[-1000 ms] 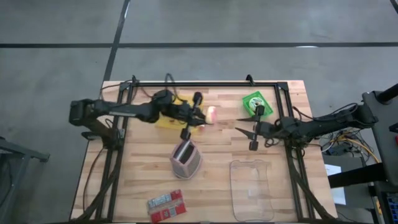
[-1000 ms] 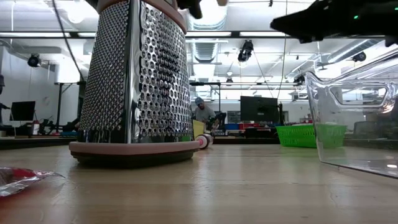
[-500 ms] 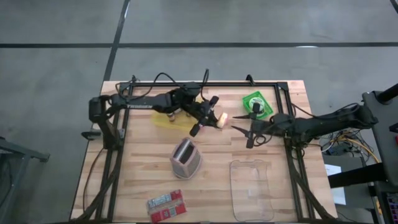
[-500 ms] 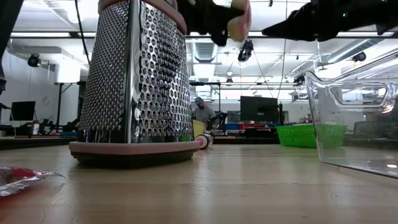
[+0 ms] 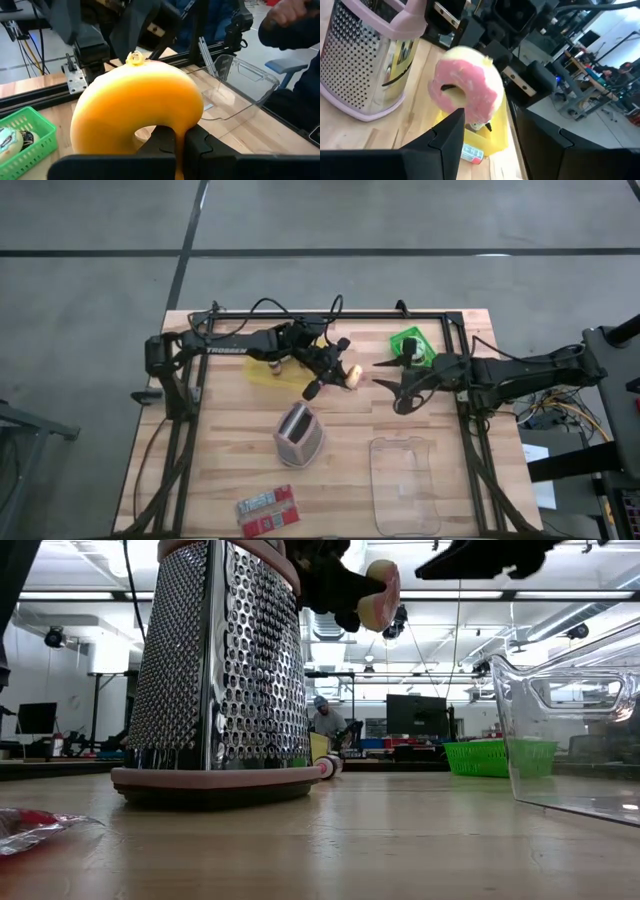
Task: Pick & Place Food Item
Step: Put the pink donut into the green bin
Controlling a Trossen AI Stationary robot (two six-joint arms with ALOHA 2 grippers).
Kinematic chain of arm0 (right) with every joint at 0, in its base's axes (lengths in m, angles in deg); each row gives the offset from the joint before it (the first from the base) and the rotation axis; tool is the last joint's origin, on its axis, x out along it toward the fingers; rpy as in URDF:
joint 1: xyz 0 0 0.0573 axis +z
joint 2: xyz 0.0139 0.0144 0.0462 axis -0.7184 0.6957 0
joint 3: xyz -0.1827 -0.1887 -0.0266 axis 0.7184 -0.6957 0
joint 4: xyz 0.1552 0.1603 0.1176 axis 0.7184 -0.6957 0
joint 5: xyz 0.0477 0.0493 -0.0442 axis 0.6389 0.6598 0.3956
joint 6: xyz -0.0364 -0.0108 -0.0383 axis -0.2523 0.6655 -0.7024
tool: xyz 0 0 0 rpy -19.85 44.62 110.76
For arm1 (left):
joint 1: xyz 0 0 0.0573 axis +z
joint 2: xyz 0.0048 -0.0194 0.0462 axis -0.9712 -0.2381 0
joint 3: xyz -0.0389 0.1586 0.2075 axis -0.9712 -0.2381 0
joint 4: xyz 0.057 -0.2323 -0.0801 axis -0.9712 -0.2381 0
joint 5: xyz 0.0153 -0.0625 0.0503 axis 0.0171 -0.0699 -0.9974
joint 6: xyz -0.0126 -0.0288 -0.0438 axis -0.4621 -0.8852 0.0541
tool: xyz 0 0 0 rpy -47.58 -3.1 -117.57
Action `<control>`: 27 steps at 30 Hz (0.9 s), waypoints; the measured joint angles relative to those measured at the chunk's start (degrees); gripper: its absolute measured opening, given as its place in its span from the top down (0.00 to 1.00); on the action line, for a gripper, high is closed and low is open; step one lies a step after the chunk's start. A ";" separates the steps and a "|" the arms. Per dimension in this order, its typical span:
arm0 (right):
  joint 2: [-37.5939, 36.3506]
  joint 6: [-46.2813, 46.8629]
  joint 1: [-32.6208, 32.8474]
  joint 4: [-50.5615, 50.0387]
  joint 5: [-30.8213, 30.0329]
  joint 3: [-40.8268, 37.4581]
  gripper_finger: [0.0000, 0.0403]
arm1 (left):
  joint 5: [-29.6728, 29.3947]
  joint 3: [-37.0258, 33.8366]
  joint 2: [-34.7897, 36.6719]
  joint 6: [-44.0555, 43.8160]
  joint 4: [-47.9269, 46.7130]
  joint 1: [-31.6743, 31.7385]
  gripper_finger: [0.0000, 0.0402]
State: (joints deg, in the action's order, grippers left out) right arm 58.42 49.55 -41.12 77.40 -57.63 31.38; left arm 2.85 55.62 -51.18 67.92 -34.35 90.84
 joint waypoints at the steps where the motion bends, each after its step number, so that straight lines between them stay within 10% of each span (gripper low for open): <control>1: 0.89 0.24 -0.04 -1.16 0.00 1.40 0.56 | 0.00 -0.05 0.00 0.12 -0.03 0.00 1.00; 27: 20.97 0.43 -1.33 -22.46 5.19 24.84 0.47 | 1.84 -0.33 0.00 3.66 -1.69 0.00 1.00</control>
State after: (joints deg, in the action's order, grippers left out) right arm 79.40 49.98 -42.45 54.94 -52.44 56.22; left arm 4.69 55.29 -51.18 71.58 -36.03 90.84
